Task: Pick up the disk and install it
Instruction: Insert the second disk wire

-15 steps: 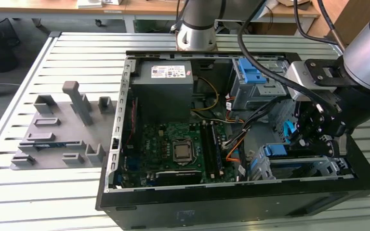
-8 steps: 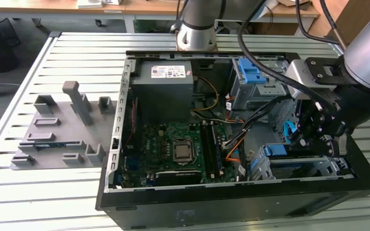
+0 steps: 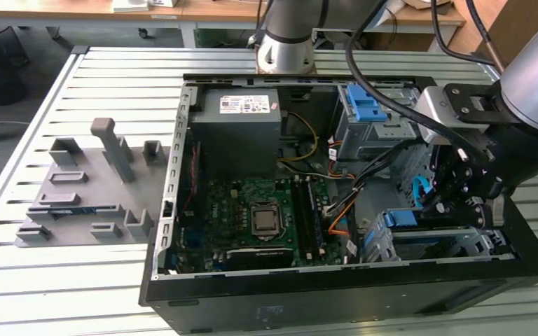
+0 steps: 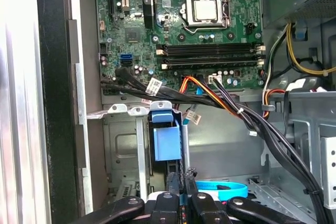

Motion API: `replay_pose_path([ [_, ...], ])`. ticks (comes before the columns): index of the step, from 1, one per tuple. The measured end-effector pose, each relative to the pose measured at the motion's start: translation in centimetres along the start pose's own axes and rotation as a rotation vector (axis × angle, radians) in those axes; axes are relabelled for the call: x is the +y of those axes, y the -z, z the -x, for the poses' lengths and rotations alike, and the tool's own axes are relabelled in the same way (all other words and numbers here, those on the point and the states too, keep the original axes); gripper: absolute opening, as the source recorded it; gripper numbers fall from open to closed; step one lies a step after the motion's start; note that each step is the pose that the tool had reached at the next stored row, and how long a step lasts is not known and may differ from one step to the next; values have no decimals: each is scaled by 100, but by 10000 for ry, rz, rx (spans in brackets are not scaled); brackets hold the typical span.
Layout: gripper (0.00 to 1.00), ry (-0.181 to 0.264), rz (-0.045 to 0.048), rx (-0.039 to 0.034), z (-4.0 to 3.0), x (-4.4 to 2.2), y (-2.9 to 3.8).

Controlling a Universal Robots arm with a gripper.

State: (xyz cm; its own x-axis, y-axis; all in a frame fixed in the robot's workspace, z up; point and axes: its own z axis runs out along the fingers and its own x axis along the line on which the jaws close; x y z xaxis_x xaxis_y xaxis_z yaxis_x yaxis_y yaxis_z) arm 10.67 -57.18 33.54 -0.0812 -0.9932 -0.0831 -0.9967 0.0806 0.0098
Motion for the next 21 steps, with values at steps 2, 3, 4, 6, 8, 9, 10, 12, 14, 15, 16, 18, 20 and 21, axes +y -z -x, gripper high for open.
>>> replay_pose_path([
  [2, 16, -8, -1, 2, 0, 0, -2],
  [3, 16, -12, -1, 0, -1, 0, -4],
  [4, 16, -14, -1, -1, -1, 0, -6],
  [6, 16, -15, -1, -1, -1, 0, -9],
  [8, 16, -15, -1, -2, -1, 0, -13],
  [9, 16, -16, -1, -2, -1, 0, -15],
  [10, 16, -16, -1, -3, -2, 0, -18],
  [12, 16, -16, -1, -4, -2, 0, -22],
  [14, 16, -15, -1, -6, -3, 0, -28],
  [15, 16, -15, -1, -7, -3, 0, -32],
  [16, 16, -16, -1, -8, -3, 0, -36],
  [18, 16, -16, -1, -8, -5, 0, -45],
  [20, 16, -17, -1, -4, -6, 0, -52],
  [21, 16, -17, -1, -3, -6, -1, -53],
])
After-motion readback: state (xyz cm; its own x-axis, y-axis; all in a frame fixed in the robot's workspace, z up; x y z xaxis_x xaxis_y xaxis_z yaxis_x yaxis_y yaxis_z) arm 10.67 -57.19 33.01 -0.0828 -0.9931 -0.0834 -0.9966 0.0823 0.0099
